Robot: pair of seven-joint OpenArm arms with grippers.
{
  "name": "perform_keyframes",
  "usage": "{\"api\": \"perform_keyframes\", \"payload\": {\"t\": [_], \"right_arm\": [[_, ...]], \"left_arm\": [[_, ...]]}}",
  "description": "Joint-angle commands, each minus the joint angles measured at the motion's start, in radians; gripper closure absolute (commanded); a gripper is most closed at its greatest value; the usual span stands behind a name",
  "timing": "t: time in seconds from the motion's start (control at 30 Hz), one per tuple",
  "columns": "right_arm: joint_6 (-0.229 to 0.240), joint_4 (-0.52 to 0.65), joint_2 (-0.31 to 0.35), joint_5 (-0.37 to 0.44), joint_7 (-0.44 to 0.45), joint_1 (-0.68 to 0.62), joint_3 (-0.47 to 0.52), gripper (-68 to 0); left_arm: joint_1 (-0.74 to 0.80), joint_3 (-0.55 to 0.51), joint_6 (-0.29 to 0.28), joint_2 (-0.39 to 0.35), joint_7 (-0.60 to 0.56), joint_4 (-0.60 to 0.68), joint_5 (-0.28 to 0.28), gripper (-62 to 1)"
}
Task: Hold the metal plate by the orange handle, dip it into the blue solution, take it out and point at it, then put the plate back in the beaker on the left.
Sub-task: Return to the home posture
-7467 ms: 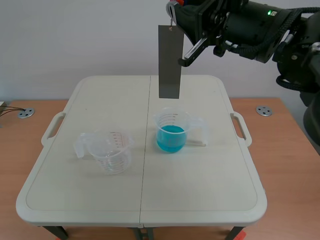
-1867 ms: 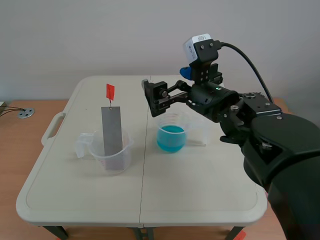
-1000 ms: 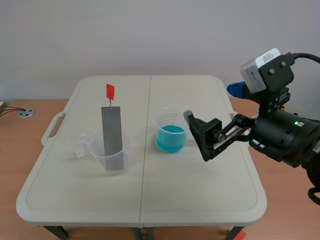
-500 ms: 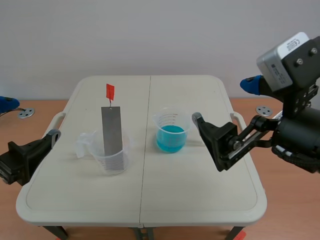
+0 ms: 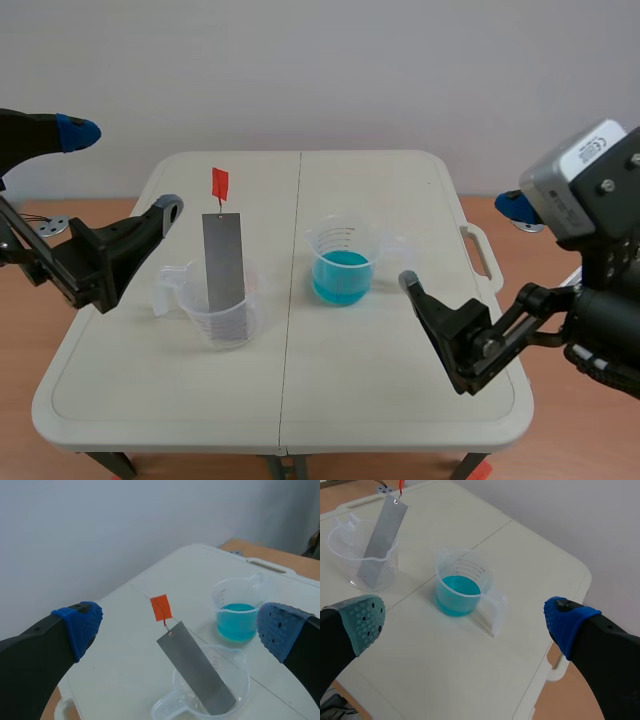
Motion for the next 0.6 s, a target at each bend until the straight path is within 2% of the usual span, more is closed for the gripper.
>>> {"api": "perform_keyframes", "payload": {"t": [0.0,0.57], "right_arm": [[-0.005,0.016,0.008,0.013,0.019,0.012,0.012,-66.5],[-0.019,0.016,0.008,0.005,0.019,0.02,0.012,-66.5]], "left_arm": [[0.002,0.016,0.002,-0.009,-0.008,0.006,-0.007,-62.3],[0.0,0.048,0.002,-0.009,-0.009,0.005,-0.007,-62.3]]}}
